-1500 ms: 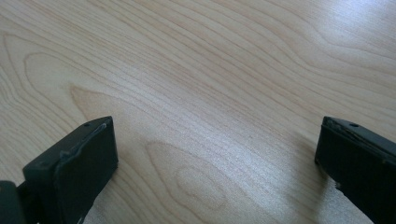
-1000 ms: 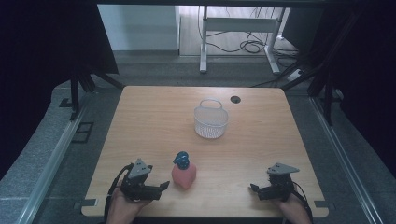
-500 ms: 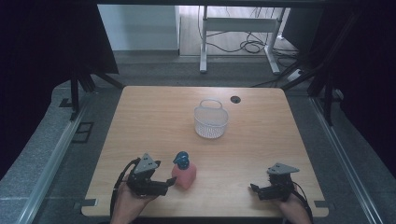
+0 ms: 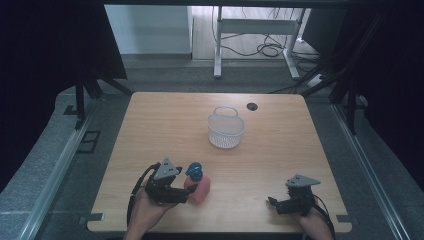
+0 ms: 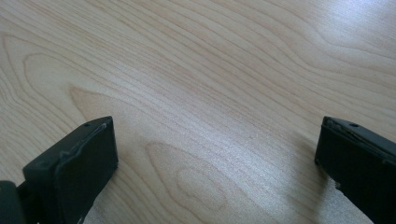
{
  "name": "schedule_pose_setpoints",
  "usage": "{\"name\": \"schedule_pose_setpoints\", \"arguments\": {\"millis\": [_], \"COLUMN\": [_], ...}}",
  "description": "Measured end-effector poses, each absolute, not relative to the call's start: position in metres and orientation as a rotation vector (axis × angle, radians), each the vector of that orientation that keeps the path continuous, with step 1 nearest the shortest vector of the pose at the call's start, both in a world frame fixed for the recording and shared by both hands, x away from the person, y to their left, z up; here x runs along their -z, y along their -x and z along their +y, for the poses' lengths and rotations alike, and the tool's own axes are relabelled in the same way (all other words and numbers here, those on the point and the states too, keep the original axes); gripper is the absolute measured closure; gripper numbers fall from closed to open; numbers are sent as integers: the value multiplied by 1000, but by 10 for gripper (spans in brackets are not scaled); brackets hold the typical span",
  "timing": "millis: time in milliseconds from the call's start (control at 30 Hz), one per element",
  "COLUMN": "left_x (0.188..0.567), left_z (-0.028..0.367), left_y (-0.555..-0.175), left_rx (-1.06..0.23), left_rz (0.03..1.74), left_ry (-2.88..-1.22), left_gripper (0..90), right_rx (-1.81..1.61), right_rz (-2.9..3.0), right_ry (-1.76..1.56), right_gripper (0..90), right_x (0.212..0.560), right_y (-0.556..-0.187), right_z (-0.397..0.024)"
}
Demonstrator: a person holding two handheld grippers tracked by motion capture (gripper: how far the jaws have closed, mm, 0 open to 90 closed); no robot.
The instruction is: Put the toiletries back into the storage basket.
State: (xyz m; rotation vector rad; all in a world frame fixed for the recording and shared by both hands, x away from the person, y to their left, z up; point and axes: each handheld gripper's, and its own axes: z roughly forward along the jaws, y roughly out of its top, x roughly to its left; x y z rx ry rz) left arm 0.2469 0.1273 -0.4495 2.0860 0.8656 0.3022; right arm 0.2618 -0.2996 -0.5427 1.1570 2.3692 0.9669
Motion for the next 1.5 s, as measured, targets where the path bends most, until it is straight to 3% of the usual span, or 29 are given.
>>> {"name": "schedule_pose_setpoints", "arguments": {"millis": [400,867,1500], "left_x": [447,445,432], "left_z": [114,105,105], "left_y": [-257,-262,-271], "left_rx": [-285,-299,-309], "left_rz": [829,805,848], "left_ry": [-2091,-2104,-2088], "left_gripper": [315,505,528], "right_rx": [-968,-969,-969], "right_rz": [2368,2367,2367], "right_ry": [-1160,-1160,-1161], "right_gripper": [0,0,0], "right_x": [543,543,543], "right_y": [-262,-262,-262], "right_z": [-299,-299,-299]}}
